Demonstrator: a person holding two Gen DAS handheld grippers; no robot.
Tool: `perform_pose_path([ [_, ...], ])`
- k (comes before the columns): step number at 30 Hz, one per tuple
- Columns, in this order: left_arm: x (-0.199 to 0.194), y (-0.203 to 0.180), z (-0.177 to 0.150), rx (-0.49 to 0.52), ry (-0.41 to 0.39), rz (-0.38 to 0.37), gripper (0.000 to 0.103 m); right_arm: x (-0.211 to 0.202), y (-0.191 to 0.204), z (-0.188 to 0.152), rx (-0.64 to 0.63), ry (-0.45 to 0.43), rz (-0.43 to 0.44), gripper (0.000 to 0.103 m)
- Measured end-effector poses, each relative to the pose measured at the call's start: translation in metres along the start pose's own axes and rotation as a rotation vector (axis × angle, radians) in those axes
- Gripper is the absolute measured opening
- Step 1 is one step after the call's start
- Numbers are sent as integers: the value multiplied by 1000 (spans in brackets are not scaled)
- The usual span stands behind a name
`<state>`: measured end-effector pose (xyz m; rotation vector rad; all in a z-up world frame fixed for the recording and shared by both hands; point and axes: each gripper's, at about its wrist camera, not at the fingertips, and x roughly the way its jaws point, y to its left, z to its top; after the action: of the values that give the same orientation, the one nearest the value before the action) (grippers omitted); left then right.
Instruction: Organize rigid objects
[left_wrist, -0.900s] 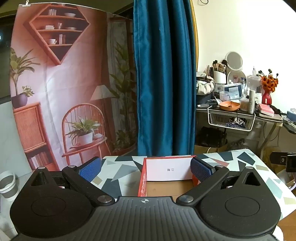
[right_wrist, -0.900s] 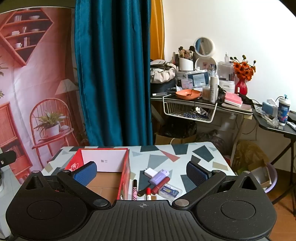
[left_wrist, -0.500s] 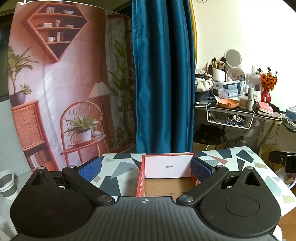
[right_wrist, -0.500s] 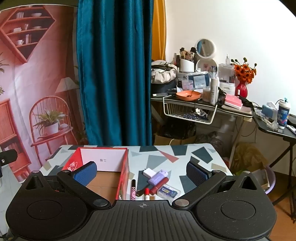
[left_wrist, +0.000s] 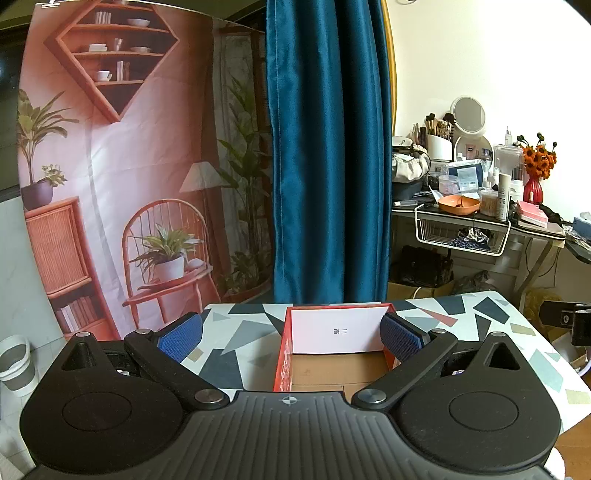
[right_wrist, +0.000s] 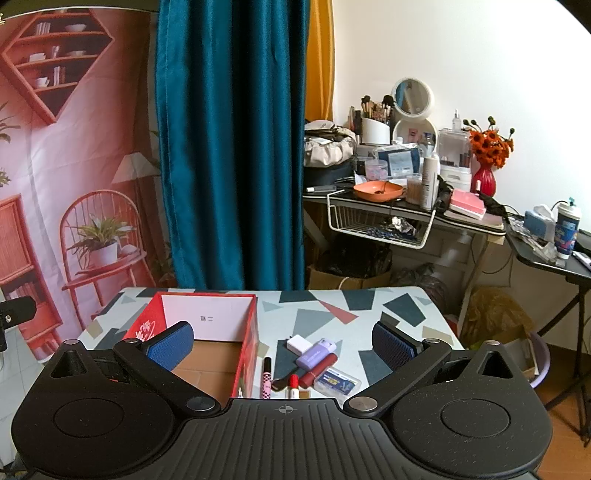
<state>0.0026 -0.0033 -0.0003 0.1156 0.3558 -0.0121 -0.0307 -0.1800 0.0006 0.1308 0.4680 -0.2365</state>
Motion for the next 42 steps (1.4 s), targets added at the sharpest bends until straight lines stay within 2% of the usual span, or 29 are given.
perform_pose_path([
  [42, 1, 2, 0, -2, 0, 7, 103, -3, 1, -2, -16, -6, 4, 103],
])
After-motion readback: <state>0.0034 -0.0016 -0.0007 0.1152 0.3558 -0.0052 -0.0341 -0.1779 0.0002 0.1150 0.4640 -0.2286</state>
